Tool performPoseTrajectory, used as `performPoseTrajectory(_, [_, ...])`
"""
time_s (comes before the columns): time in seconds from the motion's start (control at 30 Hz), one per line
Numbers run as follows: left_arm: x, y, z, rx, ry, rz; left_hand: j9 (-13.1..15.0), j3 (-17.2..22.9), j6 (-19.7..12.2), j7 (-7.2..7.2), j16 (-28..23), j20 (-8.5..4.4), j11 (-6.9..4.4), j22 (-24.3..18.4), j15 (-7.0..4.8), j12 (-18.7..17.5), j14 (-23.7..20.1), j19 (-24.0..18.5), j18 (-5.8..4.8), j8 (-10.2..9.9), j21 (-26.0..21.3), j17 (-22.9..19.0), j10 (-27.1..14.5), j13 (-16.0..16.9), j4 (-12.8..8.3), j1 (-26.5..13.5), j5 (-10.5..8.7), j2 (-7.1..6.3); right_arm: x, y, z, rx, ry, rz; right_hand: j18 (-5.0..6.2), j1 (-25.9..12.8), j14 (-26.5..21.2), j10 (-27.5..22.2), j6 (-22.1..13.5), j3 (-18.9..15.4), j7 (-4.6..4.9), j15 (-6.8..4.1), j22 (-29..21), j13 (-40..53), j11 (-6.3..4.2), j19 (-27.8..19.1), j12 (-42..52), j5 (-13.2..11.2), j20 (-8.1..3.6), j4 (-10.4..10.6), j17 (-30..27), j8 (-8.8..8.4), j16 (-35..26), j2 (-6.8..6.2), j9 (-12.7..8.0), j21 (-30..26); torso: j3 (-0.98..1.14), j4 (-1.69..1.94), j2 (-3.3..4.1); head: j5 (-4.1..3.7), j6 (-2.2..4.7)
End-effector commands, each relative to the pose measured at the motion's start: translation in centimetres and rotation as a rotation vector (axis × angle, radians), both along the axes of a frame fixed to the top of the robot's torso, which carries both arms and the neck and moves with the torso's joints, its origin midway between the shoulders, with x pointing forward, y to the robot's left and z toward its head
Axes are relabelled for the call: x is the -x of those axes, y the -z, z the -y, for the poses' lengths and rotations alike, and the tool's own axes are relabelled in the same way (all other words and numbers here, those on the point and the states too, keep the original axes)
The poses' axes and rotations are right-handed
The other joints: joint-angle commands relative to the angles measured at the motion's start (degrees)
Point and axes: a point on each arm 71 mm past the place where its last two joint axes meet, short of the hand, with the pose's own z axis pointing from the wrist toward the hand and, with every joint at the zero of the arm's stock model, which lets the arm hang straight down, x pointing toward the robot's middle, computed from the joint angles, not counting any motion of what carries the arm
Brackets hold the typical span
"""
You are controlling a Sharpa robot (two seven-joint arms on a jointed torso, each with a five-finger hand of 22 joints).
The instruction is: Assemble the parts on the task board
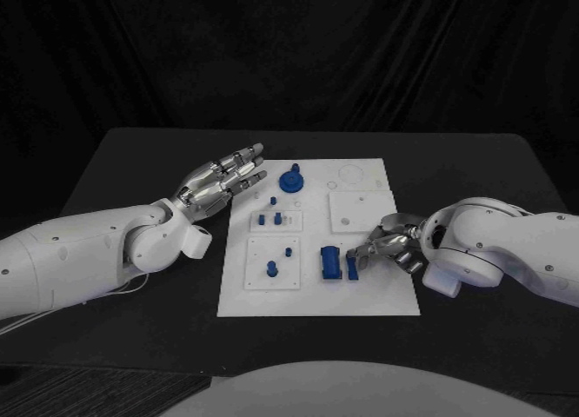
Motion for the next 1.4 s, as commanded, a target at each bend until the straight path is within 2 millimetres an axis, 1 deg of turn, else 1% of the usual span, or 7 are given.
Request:
performPoseTrajectory(0.03, [0.1,0.0,0.1,0.017,0.01,-0.001,0.1,0.0,-0.1,0.36,-0.2,0.35,0.38,0.1,0.16,-0.2,0.0,-0.1,1.16,0.3,-0.2,-0.1,0.0,-0.1,-0.2,0.6,0.25,0.15,0.0,0.0,0.2,-0.005,0.021,0.018,0.64,0.6,3.0,6.0,-0.7,0.0,-0.02,-0.39,10.7,15.1,-0.44,1.5,0.2,0.3,-0.46,0.2,-0.1,0.43,0.0,-0.15,0.4,-0.2,0.01,0.01,-0.05,0.02,0.0])
performPoseTrajectory(0.27, [0.1,0.0,0.0,0.018,0.008,0.0,0.1,0.1,-0.1,0.37,-0.2,0.36,0.39,0.1,0.17,-0.2,0.0,0.0,1.16,0.3,-0.2,-0.1,0.0,0.0,-0.3,0.7,0.31,0.15,0.2,-0.6,0.1,-0.049,-0.017,0.082,0.61,5.1,3.1,6.0,-3.8,0.5,-0.34,-0.66,10.7,15.1,-0.68,1.6,0.2,0.4,-0.75,-3.1,0.4,4.22,0.3,-1.8,5.7,0.0,0.0,-0.01,-0.04,0.06,0.0])
performPoseTrajectory(0.47, [0.1,0.0,0.0,0.018,0.007,0.0,0.1,0.1,-0.1,0.37,-0.2,0.36,0.39,0.1,0.17,-0.2,0.0,0.0,1.16,0.3,-0.2,-0.1,0.0,0.0,-0.3,0.7,0.31,0.15,0.6,-1.1,-0.1,0.023,-0.153,0.183,0.57,8.7,3.1,6.0,-8.0,-0.6,-0.44,-0.63,10.8,15.1,-0.9,1.7,0.2,-4.3,-0.82,-5.4,0.8,11.03,0.5,-3.15,13.3,0.2,0.01,-0.03,0.0,0.01,0.0])
performPoseTrajectory(0.7, [0.1,-0.1,-0.1,0.02,0.004,0.004,0.1,0.1,-0.1,0.37,-0.2,0.36,0.39,0.1,0.17,-0.2,0.0,0.0,1.16,0.3,-0.2,-0.1,0.0,0.0,-0.3,0.7,0.31,0.15,1.1,-1.0,0.4,0.096,-0.21,0.215,0.53,10.5,3.1,6.0,-10.1,-3.5,-1.5,-1.34,10.9,15.1,-1.65,1.7,0.2,-9.4,-1.3,-4.1,0.8,20.32,0.4,-3.91,23.9,0.3,-0.03,0.0,0.01,-0.24,0.0])
performPoseTrajectory(0.77, [0.1,-0.1,-0.1,0.02,0.004,0.004,0.1,0.1,0.0,0.39,-0.2,0.36,0.41,0.1,0.14,-0.2,0.0,0.0,1.17,0.4,-0.2,-0.1,0.1,0.0,-0.5,0.8,0.4,0.14,1.2,-1.0,0.5,0.111,-0.217,0.227,0.53,11.1,3.1,6.0,-7.6,-3.9,-1.77,-1.52,10.8,15.1,-1.86,1.7,0.2,-9.6,-1.48,-3.8,0.9,25.16,0.4,-3.84,28.6,0.2,0.0,-0.03,0.01,-0.17,0.0])
performPoseTrajectory(1.1, [0.2,0.0,-0.1,0.018,0.003,0.003,0.1,0.1,0.0,0.39,-0.2,0.36,0.41,0.1,0.14,-0.2,0.0,0.0,1.17,0.4,-0.2,-0.1,0.1,0.0,-0.5,0.8,0.4,0.14,1.7,0.1,0.5,0.143,-0.237,0.221,0.49,11.7,3.1,6.0,-0.6,-5.2,-2.27,-1.87,10.9,15.1,-2.29,1.8,0.2,-11.9,-1.8,-2.2,0.9,34.98,0.5,-4.52,37.5,0.4,-0.06,0.01,0.0,-0.18,0.0])
performPoseTrajectory(1.4, [0.2,0.0,-0.1,0.018,0.003,0.002,0.1,0.1,0.0,0.39,-0.2,0.36,0.41,0.1,0.14,-0.2,0.0,0.0,1.17,0.4,-0.2,-0.1,0.1,0.0,-0.5,0.8,0.4,0.14,2.0,0.5,0.1,0.135,-0.243,0.218,0.47,9.7,3.1,6.0,0.8,-7.9,-2.64,-2.15,10.9,15.1,-2.62,1.8,0.2,-12.5,-2.09,1.7,1.0,37.23,0.5,-6.05,40.6,0.4,-0.03,-0.02,0.02,-0.1,0.0])
